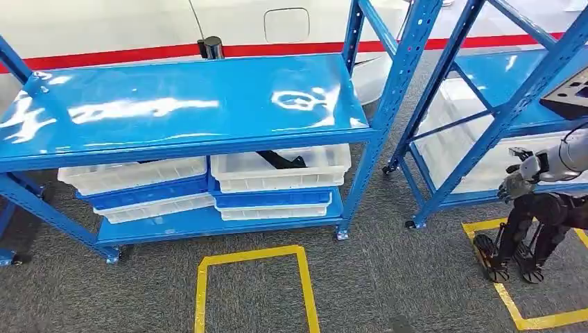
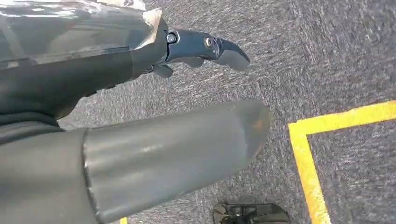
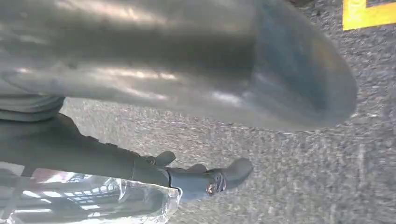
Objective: Take the parts from the cabinet and place them on the table.
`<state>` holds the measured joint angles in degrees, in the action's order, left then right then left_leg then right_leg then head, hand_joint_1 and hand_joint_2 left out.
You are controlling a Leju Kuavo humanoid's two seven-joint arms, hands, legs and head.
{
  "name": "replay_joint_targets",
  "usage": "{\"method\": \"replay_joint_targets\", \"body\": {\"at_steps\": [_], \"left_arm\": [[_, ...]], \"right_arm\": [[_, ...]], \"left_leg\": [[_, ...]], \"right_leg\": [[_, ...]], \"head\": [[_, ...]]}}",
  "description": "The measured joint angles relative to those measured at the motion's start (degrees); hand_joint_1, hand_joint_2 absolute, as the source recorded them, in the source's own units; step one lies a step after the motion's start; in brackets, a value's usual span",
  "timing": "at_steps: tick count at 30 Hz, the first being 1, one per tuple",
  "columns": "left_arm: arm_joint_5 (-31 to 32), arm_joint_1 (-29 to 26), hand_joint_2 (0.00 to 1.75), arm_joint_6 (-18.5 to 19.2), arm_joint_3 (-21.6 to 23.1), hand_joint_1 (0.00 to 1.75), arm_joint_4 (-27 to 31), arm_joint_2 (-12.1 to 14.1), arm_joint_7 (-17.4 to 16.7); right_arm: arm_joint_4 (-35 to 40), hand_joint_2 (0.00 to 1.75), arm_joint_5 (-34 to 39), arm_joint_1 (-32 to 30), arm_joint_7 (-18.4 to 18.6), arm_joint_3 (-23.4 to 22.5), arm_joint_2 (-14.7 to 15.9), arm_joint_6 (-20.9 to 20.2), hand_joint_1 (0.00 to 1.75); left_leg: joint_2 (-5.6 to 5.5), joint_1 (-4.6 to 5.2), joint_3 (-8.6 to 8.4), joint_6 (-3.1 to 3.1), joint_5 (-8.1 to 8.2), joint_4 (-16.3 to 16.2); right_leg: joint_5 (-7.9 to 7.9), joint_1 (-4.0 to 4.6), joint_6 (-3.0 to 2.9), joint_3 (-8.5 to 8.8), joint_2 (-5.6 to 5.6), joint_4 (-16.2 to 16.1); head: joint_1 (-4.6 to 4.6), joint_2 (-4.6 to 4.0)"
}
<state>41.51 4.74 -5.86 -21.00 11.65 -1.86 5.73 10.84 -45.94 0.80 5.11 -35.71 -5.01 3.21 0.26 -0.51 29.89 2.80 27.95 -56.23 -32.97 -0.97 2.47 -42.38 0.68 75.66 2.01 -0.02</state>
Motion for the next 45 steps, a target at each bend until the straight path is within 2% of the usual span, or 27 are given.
{"method": "replay_joint_targets", "body": {"at_steps": [1, 2, 3, 4, 5, 6, 7, 8, 9, 12, 19, 20, 21, 22, 23, 24, 31, 45], "left_arm": [[-0.02, 0.0, 0.0, 0.0, -0.02, 0.0, 0.02, -0.04, 0.15], [-0.11, 0.01, 0.0, 0.04, -0.04, 0.0, 0.02, -0.11, 0.35], [-0.13, 0.02, 0.0, 0.04, -0.09, 0.0, 0.02, -0.2, 0.55], [-0.18, 0.05, 0.0, 0.07, -0.11, 0.0, 0.02, -0.31, 0.65], [-0.2, 0.06, 1.75, 0.07, -0.17, 0.0, 0.02, -0.28, 0.77], [-0.26, 0.07, 1.75, 0.04, -0.24, 0.0, 0.02, -0.28, 0.81], [-0.41, 0.09, 1.75, 0.02, -0.41, 0.0, 0.02, -0.26, 1.09], [-0.55, 0.07, 1.75, -0.02, -0.48, 0.0, 0.02, -0.24, 1.2], [-0.55, 0.03, 1.75, -0.02, -0.48, 0.0, 0.02, -0.28, 1.25], [-0.74, 0.04, 1.75, -0.09, -0.55, 0.0, 0.02, -0.42, 1.38], [-0.81, 0.03, 1.75, -0.07, -0.59, 0.0, 0.02, -0.42, 1.38], [-2.05, -0.24, 1.75, 0.02, -0.57, 0.0, 0.06, -0.39, 1.23], [-2.45, -0.43, 1.75, 0.07, -0.46, 0.0, 0.11, -0.39, 1.18], [-6.45, -1.97, 1.75, 0.55, 0.53, 0.0, 0.7, -0.37, 0.57], [-10.15, -3.16, 1.75, 1.09, 1.97, 0.0, 1.51, -0.35, -0.07], [-12.7, -3.95, 0.0, 1.33, 3.19, 0.0, 2.06, -0.28, -0.44], [-21.17, -6.71, 0.0, 2.58, 7.67, 0.0, 4.24, 0.24, -1.99], [-37.01, -11.74, 0.0, 4.92, 16.46, 0.0, 8.33, 1.14, -4.61]], "right_arm": [[0.0, 0.0, -0.09, -0.13, 0.02, -0.02, 0.0, 0.0, 0.0], [0.0, 0.0, -0.17, -0.15, 0.02, -0.02, 0.04, 0.02, 0.0], [0.0, 0.0, -0.17, -0.13, 0.02, -0.02, 0.11, 0.04, 0.0], [0.02, 0.0, -0.17, -0.09, 0.02, -0.02, 0.15, 0.07, 0.0], [0.0, 0.0, -0.2, 0.04, 0.02, -0.02, 0.13, 0.07, 0.0], [0.0, 0.0, -0.22, 0.05, 0.02, -0.02, 0.11, 0.09, 0.0], [0.0, 0.0, -0.28, 0.0, 0.02, -0.04, 0.07, 0.11, 0.0], [0.0, 0.0, -0.31, -0.09, 0.02, -0.04, 0.0, 0.11, 0.0], [0.0, 1.75, -0.31, -0.1, 0.02, -0.04, -0.02, 0.11, 0.0], [0.0, 1.75, -0.26, -0.05, -0.18, -0.11, 0.02, 0.2, 0.0], [0.0, 1.75, -0.17, -0.06, -0.31, -0.15, 0.02, 0.26, 0.0], [0.24, 1.75, 0.93, -0.31, -0.78, 0.26, 0.09, 0.33, 0.0], [0.37, 1.75, 1.38, -0.47, -0.9, 0.53, 0.13, 0.33, 0.0], [1.25, 1.75, 5.93, -1.36, -1.25, 3.26, 0.57, 0.28, 0.0], [2.12, 1.75, 10.1, -2.07, -1.68, 6.04, 0.96, -0.18, 0.0], [2.78, 0.0, 13.03, -2.75, -2.03, 8.18, 1.33, -0.42, 0.0], [4.81, 0.0, 22.7, -4.7, -2.82, 15.58, 2.23, -1.11, 0.0], [8.59, 0.0, 40.72, -8.33, -4.33, 29.6, 3.98, -2.67, 0.0]], "left_leg": [[0.26, -0.02, -0.04, -0.02, 0.01, -0.01], [0.39, -0.03, -0.09, -0.1, 0.06, -0.02], [0.51, -0.04, -0.21, -0.25, 0.16, -0.04], [0.6, -0.04, -0.36, -0.45, 0.29, -0.08], [0.68, 0.49, -0.3, -0.92, 0.61, -0.38], [0.66, 0.57, -0.21, -1.22, 0.82, -0.47], [0.65, 0.67, -0.22, -0.92, 0.99, -0.7], [0.62, 0.66, -0.21, 0.31, 0.76, -0.69], [0.6, 0.63, -0.22, 0.4, 0.75, -0.64], [0.6, 0.45, -0.31, 0.31, 0.69, -0.35], [0.6, 0.42, -0.31, 0.19, 0.62, -0.32], [0.59, 0.34, -0.32, -0.24, 0.57, -0.2], [0.59, 0.33, -0.31, -0.34, 0.54, -0.18], [0.6, 0.18, -0.33, -1.56, 0.58, -0.11], [0.6, 0.28, -0.3, -1.68, 0.54, -0.1], [0.6, 0.39, -0.3, -1.67, 0.54, -0.11], [0.59, 0.85, -0.3, -1.62, 0.57, -0.13], [0.6, 0.89, -0.29, -1.56, 0.62, -0.13]], "right_leg": [[0.58, -0.08, 0.48, 0.52, -0.07, -0.87], [2.1, -0.21, 1.17, 2.44, -0.16, -4.39], [4.1, -0.33, 1.78, 5.4, -0.33, -9.88], [5.75, -0.42, 2.15, 8.51, -0.71, -15.5], [5.94, -0.29, 1.61, 9.83, -1.11, -18.42], [6.35, -0.17, 0.84, 10.33, -0.85, -18.52], [6.57, -0.61, 0.49, 10.29, -0.84, -18.59], [6.55, -0.47, 0.53, 10.3, -0.83, -18.56], [6.55, -0.38, 0.52, 10.3, -0.84, -18.56], [6.51, -0.06, 0.43, 10.29, -0.83, -18.52], [6.49, -0.03, 0.39, 10.28, -0.83, -18.52], [6.47, 0.1, -0.03, 10.27, -0.84, -18.51], [6.43, 0.14, -0.11, 10.26, -0.84, -18.5], [6.41, 0.27, -0.13, 10.24, -0.84, -18.47], [6.41, 0.25, -0.14, 10.26, -0.85, -18.47], [6.41, 0.15, -0.14, 10.27, -0.85, -18.47], [6.42, -0.25, -0.12, 10.28, -0.85, -18.48], [6.41, -0.3, -0.11, 10.25, -0.85, -18.49]], "head": [[0.0, 0.0], [0.0, 0.0], [0.0, 0.0], [0.02, 0.0], [0.02, 0.0], [-0.09, 0.0], [-0.13, 0.0], [-0.13, 0.0], [-0.09, 0.0], [-0.11, 0.0], [-0.11, 0.0], [-0.11, 0.0], [-0.11, 0.0], [-0.09, 0.0], [-0.11, 0.0], [-0.09, 0.0], [-0.09, 0.0], [-0.07, 0.0]]}}
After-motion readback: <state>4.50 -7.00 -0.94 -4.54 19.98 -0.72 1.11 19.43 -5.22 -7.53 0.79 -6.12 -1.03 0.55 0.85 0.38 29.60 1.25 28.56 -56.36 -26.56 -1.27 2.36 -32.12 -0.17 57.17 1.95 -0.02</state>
